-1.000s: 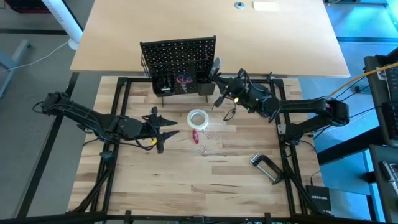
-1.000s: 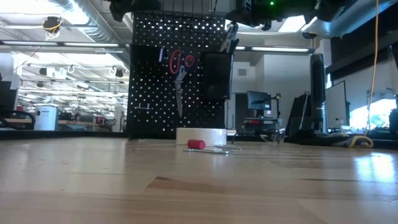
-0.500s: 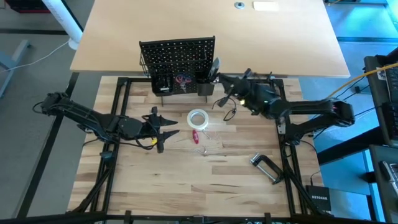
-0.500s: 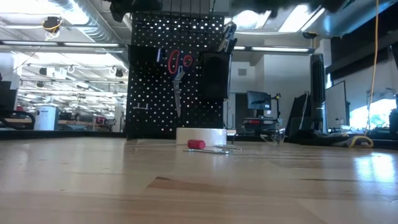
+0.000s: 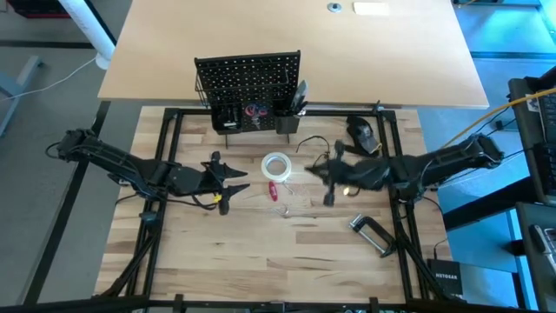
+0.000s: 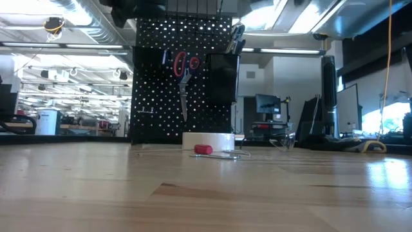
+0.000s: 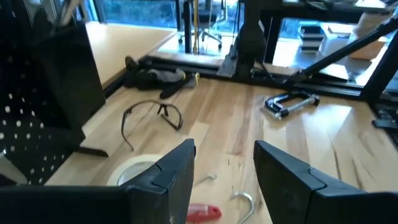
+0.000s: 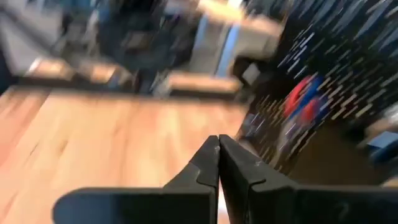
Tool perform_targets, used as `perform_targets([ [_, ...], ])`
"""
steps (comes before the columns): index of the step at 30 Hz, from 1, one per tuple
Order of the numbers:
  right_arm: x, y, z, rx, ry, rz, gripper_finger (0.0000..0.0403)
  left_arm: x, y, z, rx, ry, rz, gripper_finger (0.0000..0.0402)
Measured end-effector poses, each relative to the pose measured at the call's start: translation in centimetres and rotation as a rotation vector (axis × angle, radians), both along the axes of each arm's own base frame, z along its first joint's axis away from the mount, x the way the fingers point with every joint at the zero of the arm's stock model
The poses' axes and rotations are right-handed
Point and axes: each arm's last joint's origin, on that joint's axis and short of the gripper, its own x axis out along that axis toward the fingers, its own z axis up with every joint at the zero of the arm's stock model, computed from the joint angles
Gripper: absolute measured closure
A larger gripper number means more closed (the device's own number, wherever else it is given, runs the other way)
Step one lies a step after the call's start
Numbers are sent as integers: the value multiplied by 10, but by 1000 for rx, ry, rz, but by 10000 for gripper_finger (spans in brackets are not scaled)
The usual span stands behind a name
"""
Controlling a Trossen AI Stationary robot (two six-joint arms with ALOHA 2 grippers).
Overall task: Hang tools onto peg board
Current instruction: Hang the white masking tape on the pegboard hook
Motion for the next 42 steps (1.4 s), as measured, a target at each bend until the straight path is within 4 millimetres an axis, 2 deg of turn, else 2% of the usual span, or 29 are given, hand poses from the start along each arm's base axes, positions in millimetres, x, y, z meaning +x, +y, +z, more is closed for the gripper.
perform_targets([
  [5, 4, 23, -45, 44, 179, 8, 391, 12, 2, -16, 24, 78, 21, 247],
  [10, 0, 34, -86, 48, 267, -71, 391, 32, 5, -46, 100, 219, 38, 247],
  [14, -10, 40, -107, 87, 304, -76, 391, 48, 16, -69, 139, 334, 77, 247],
  [16, -15, 42, -115, 85, 325, -70, 391, 59, 25, -71, 136, 392, 116, 247],
  [20, -19, 42, -123, 99, 336, -72, 391, 84, 39, -68, 110, 516, 130, 247],
  [27, -24, 40, -133, 108, 361, -71, 391, 119, 60, -78, 245, 773, -56, 247],
  [35, -27, 38, -143, 147, 330, -79, 391, 131, 97, -108, 332, 975, -182, 247],
  [39, -28, 38, -145, 178, 336, -77, 391, 133, 107, -117, 293, 975, -259, 247],
  [42, -28, 39, -145, 194, 333, -77, 391, 137, 112, -120, 323, 959, -245, 247],
])
